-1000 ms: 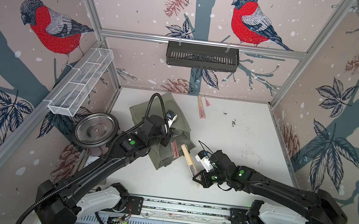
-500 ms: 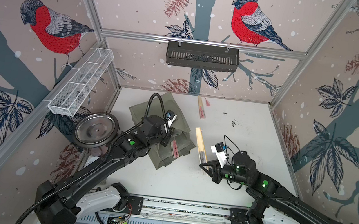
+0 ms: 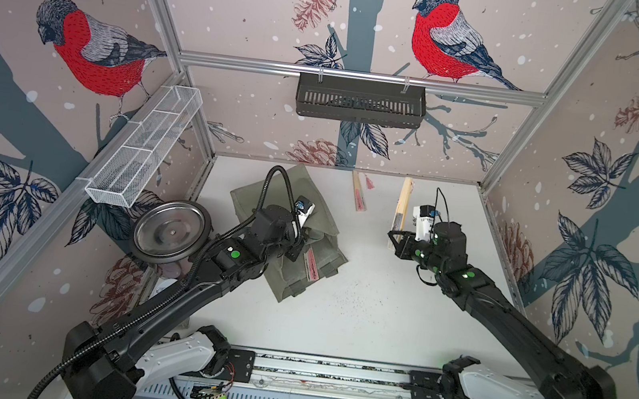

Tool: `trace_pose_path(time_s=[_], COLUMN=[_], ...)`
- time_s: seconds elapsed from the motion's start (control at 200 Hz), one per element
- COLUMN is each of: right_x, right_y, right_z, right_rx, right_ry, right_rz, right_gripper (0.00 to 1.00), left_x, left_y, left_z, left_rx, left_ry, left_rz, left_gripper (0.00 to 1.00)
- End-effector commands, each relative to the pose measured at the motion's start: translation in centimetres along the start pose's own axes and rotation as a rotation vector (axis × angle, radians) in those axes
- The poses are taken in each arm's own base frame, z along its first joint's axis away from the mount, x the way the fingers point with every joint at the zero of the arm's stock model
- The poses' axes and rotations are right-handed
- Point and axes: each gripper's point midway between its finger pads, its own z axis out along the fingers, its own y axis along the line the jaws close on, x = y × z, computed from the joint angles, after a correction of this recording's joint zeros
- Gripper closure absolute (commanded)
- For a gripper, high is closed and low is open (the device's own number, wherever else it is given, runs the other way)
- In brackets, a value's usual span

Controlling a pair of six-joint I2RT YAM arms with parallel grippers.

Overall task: Take out the folding fans from the tote bags
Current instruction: Place the folding fan at the center of the board.

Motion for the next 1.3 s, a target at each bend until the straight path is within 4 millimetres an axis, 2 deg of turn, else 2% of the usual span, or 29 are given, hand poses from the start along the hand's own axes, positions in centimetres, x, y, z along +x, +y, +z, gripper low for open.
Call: trace_pose_path(time_s=[0.0, 0.2, 0.37, 0.49, 0.775, 0.875, 0.961, 1.091, 1.296], right_x=[-1.5, -2.1, -0.7, -0.5, -0.7, -1.1, -1.4, -0.7, 0.3], right_y=[-2.0, -6.9, -10.6, -12.3, -12.7, -13.5, -13.5, -13.8, -12.7], right_z=[2.6, 7.9, 12.9, 16.1, 21.2, 23.0, 24.1, 25.6, 27.0], right_rx=[0.015, 0.093, 0.162, 0.158, 0.068, 0.063, 0.039, 0.004, -0.084], right_ry=[0.011, 0.124, 0.248, 0.309, 0.389, 0.407, 0.408, 0.447, 0.462], right_rz=[0.012, 0.112, 0.107, 0.128, 0.135, 0.139, 0.144, 0.162, 0.194], right_gripper=[0.88, 0.88, 0.88, 0.88, 0.88, 0.88, 0.88, 0.88, 0.87], left_x=[-1.0, -1.1, -1.2, -1.1, -1.2, -1.2, -1.1, -1.1, -1.0], left_y=[-0.1, -0.2, -0.2, -0.2, -0.3, -0.3, -0.2, -0.3, -0.3], left_z=[-0.1, -0.2, -0.3, -0.3, -0.3, -0.3, -0.3, -0.3, -0.1], left_rx=[0.006, 0.012, 0.011, 0.009, 0.014, 0.017, 0.011, 0.014, 0.013], left_ry=[-0.042, -0.045, -0.049, -0.049, -0.049, -0.048, -0.048, -0.046, -0.040], left_rz=[0.004, 0.004, 0.005, 0.005, 0.005, 0.006, 0.006, 0.006, 0.010], left_gripper=[1.00, 1.00, 1.00, 1.00, 1.00, 1.00, 1.00, 1.00, 1.00])
